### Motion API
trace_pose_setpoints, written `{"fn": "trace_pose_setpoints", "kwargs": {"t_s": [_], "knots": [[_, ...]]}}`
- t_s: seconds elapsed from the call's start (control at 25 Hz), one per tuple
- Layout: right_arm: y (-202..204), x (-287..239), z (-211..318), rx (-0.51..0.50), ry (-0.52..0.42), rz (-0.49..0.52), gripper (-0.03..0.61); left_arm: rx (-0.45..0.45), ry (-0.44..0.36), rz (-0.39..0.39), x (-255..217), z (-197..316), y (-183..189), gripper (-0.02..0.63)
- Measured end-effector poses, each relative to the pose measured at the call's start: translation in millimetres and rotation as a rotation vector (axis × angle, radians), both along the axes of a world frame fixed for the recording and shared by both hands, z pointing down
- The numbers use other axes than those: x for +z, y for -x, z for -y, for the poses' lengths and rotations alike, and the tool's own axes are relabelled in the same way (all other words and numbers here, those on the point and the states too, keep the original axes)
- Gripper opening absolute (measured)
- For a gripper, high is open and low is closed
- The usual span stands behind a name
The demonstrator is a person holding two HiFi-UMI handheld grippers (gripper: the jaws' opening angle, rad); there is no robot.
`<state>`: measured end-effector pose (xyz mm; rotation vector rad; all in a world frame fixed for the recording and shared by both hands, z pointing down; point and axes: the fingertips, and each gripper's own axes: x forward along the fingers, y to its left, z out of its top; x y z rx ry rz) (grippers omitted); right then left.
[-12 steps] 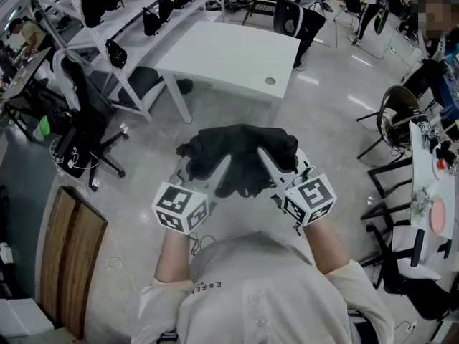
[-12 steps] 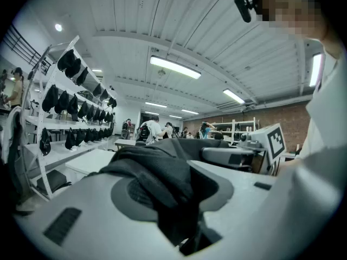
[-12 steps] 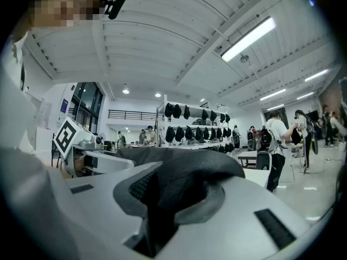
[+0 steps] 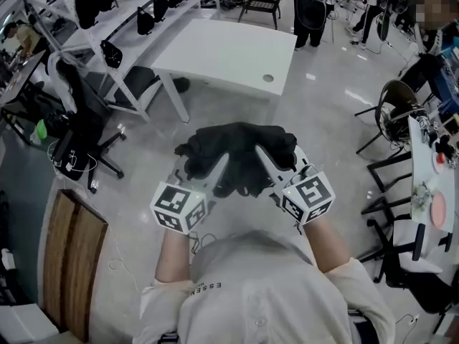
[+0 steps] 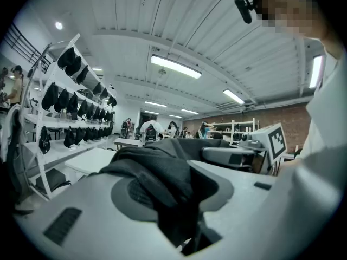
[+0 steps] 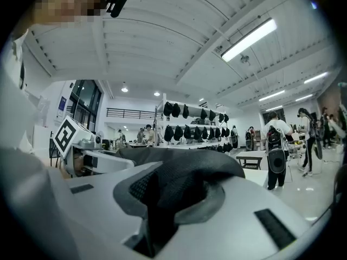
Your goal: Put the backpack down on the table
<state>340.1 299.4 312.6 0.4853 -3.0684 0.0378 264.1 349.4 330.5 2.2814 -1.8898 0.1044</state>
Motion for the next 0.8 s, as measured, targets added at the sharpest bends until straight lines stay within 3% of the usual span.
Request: {"fn": "trace_pose_setpoints", "kwargs": {"t_s": [0.44,0.8], "knots": [[51.4,11.4,-1.5,0.017,0.049,0.004,0.091,0.015,0.010,0.023,8.2,-1.7,51.8,0.158],[116.8,25.4,63.1,-0.049,0.050,-0.011,0.091,-0.047,0.024,0.015,21.9,58.3,113.5,0.158]]}}
